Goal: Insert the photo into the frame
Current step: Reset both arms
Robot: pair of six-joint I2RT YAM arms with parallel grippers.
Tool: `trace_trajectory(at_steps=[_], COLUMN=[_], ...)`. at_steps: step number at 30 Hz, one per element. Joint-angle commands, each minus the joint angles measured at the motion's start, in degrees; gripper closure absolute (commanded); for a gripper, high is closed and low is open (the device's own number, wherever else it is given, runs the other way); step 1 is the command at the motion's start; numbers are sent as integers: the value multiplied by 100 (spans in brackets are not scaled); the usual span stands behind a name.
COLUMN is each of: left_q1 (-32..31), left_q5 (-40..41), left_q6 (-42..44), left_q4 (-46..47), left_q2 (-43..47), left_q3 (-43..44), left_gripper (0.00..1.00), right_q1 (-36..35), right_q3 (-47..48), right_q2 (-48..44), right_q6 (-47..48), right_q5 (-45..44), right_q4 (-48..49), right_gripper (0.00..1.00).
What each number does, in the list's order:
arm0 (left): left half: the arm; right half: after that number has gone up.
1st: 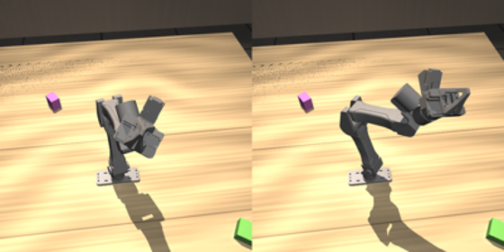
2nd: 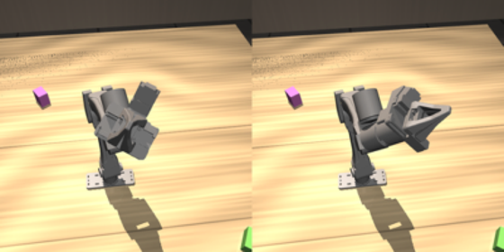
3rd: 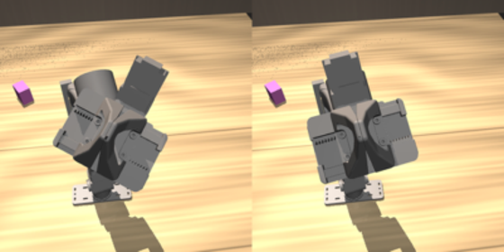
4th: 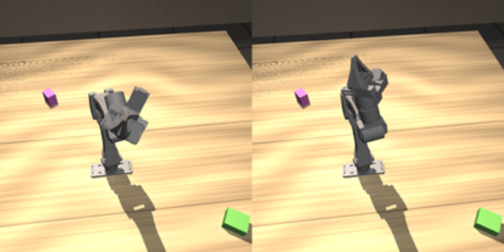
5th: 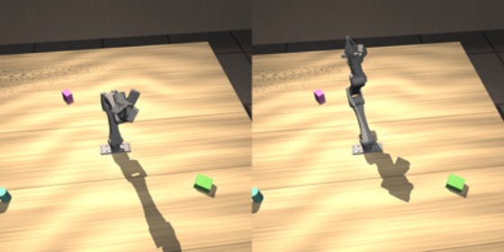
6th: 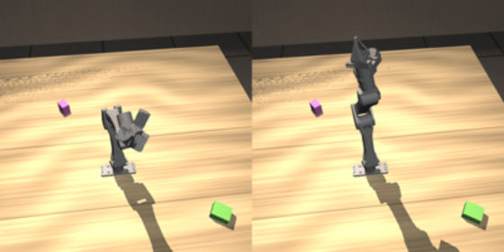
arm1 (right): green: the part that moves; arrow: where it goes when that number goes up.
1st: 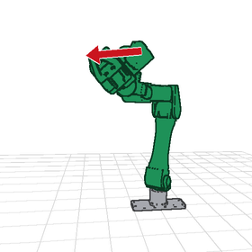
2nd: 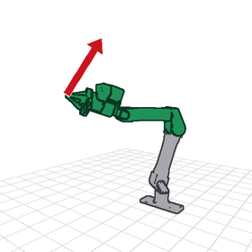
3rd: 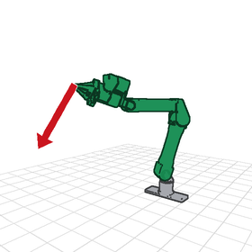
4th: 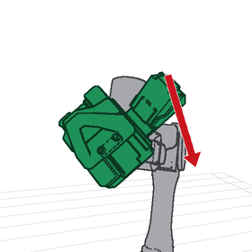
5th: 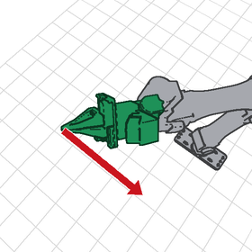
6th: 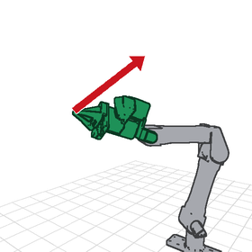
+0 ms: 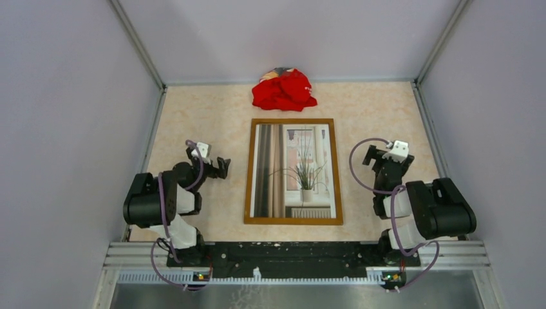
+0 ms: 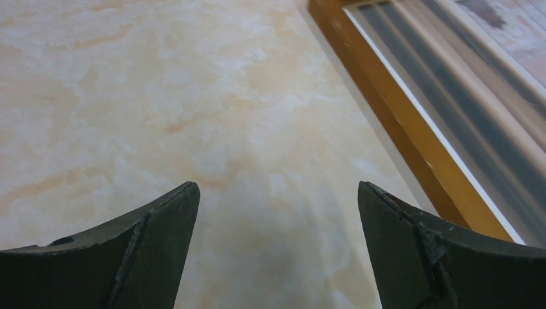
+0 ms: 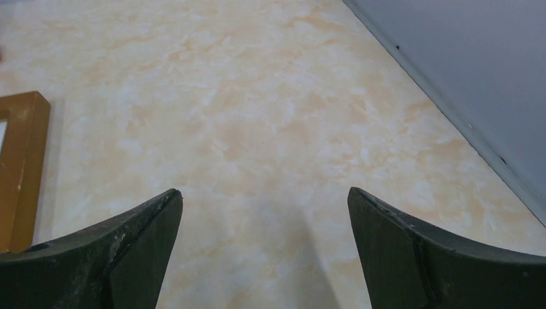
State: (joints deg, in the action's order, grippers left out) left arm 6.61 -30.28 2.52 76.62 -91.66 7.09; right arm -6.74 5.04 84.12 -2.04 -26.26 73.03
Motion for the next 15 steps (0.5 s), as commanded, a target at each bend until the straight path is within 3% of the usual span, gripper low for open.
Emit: trace_trajectory(at_steps=[1, 4, 8, 15], left_q1=[-584, -635, -639, -640], left_q5=[1679, 1837, 1810, 1799], left_q6=[324, 319, 299, 336], left_q4=[-1137, -598, -1118, -1209], left_q2=[168, 123, 264, 210], left_q3=[969, 754, 885, 960], left_gripper=[1, 1, 1, 1], right_q1=[294, 314, 314, 314], right_q3=[518, 488, 455, 459], right_q2=[-56, -57, -71, -76], right_q6=[-165, -158, -136, -136], right_q5=[642, 657, 662, 666], right_q4=[-257, -190, -127, -139], right_gripper=[1, 1, 1, 1])
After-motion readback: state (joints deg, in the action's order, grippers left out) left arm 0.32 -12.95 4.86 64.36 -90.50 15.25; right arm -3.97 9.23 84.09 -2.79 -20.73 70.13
